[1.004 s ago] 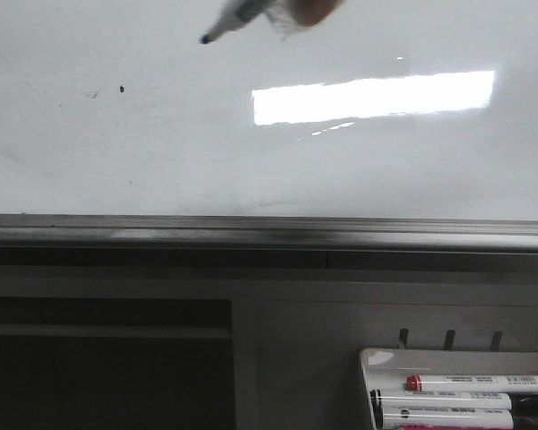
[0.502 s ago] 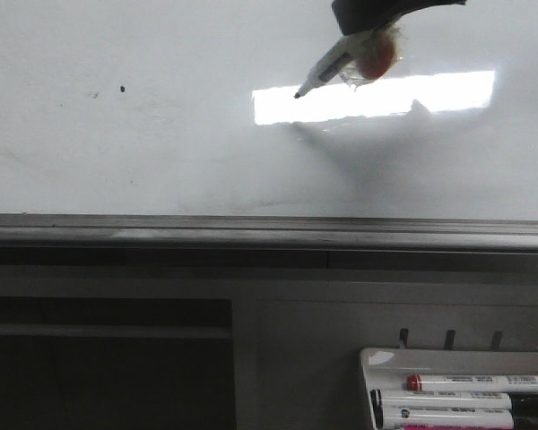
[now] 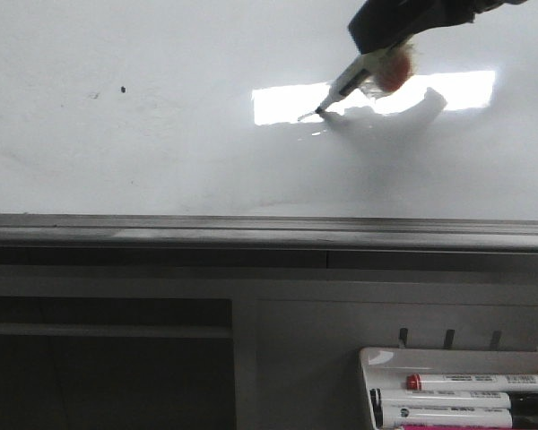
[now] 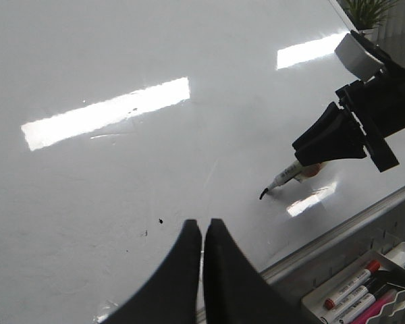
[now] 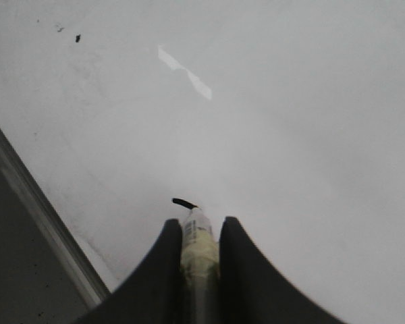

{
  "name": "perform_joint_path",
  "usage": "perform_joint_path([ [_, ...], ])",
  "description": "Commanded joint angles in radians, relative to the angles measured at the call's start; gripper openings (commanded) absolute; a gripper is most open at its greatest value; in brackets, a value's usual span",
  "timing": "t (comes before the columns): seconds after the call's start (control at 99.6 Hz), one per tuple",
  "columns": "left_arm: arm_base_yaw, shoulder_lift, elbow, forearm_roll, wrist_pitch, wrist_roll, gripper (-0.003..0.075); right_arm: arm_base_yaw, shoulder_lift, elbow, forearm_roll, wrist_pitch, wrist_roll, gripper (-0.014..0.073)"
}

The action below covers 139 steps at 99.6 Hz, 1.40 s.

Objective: Write number 2 on whiteboard

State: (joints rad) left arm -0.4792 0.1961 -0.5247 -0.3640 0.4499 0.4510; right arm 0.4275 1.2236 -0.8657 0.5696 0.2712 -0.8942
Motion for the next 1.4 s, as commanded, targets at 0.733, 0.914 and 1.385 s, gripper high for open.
perform_joint_path([
  [0.733,0.003,0.012,-0.025,-0.021,-0.070,-0.009,-0.0020,-0.143,-0.072,0.070,0.030,0.113,0.041,-0.0062],
  [0.914,0.003,0.012,-0.025,-0.021,-0.075,-0.009,-0.0020,-0.037,-0.012,0.070,0.043,0.028,0.041,-0.0062],
  [1.385,0.003,0.012,-0.025,-0.029,-0.075,-0.009,-0.0020,-0.141,-0.057,0.084,0.011,0.127,0.041,-0.0062],
])
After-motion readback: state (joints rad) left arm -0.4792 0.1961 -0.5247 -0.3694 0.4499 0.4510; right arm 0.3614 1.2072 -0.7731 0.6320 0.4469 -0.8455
